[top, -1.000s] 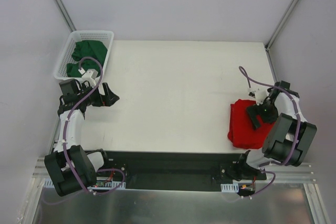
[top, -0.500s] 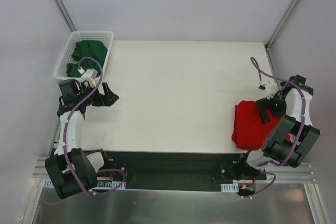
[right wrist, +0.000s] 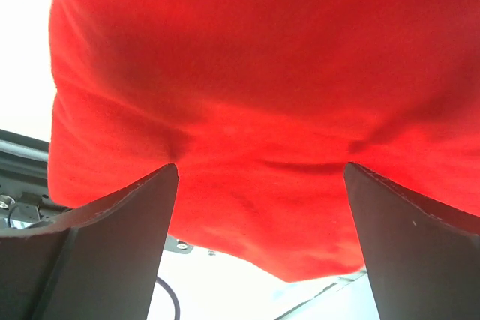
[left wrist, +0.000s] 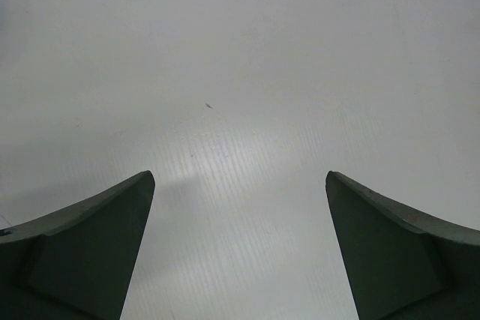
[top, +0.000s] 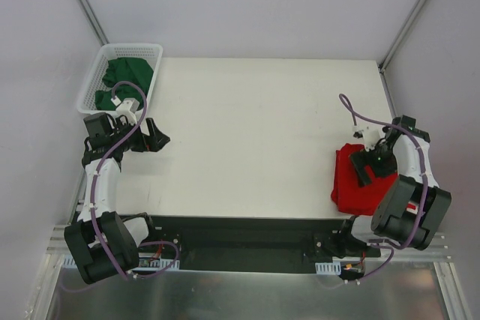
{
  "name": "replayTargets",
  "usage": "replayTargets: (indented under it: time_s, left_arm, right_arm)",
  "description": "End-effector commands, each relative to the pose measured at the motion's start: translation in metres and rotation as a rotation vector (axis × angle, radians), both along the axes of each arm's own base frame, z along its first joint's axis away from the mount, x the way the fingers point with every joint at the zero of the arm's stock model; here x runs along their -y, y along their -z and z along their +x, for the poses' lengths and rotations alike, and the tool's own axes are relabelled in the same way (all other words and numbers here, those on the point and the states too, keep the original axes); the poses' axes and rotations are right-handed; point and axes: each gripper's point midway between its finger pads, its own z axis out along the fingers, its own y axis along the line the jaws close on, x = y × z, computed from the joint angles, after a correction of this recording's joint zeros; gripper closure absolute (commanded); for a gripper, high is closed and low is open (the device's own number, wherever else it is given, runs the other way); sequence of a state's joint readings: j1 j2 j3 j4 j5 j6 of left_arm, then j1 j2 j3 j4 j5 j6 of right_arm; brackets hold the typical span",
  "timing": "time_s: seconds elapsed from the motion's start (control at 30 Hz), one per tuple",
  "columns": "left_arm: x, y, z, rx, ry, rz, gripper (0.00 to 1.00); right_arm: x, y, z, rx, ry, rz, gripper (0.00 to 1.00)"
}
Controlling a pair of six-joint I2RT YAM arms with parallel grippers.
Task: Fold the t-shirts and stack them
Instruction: Put the neatly folded tshirt into the corner of the board with the right arm
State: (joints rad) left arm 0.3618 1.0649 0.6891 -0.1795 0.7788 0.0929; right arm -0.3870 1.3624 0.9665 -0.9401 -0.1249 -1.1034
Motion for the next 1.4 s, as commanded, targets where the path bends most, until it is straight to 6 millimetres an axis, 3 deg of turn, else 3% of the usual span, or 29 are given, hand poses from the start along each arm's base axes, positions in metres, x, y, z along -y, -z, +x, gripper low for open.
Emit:
replayTargets:
  time_s: [0.0, 0.43, 0.67, 0.8, 0.93, 1.17, 1.37]
  left_arm:
    - [-0.002, -0.009, 0.003, 0.050, 0.011, 0.020, 0.01]
    - [-0.002, -0.006, 0.001, 0.050, 0.012, 0.029, 0.01]
    - [-0.002, -0.004, 0.001, 0.040, 0.012, 0.025, 0.00]
    - [-0.003, -0.005, 0.002, 0.043, 0.012, 0.028, 0.01]
    - [-0.004, -0.005, 0.002, 0.048, 0.010, 0.038, 0.01]
    - [-0.003, -0.005, 0.003, 0.039, 0.009, 0.025, 0.01]
    - [-0.004, -0.006, 0.005, 0.033, 0.006, 0.019, 0.01]
  right_arm:
    - [0.007, -0.003, -0.003, 0.042, 0.019, -0.063, 0.04]
    - [0.019, 0.006, -0.004, 0.035, 0.027, -0.107, 0.04]
    - [0.019, 0.026, -0.003, 0.020, 0.039, -0.083, 0.04]
    - [0.022, 0.048, -0.007, -0.026, 0.039, -0.074, 0.04]
    - [0.034, 0.064, -0.011, -0.056, 0.028, -0.089, 0.04]
    - [0.058, 0.062, -0.010, -0.071, 0.041, -0.064, 0.04]
    - [0.053, 0.058, -0.018, -0.078, 0.022, -0.024, 0.04]
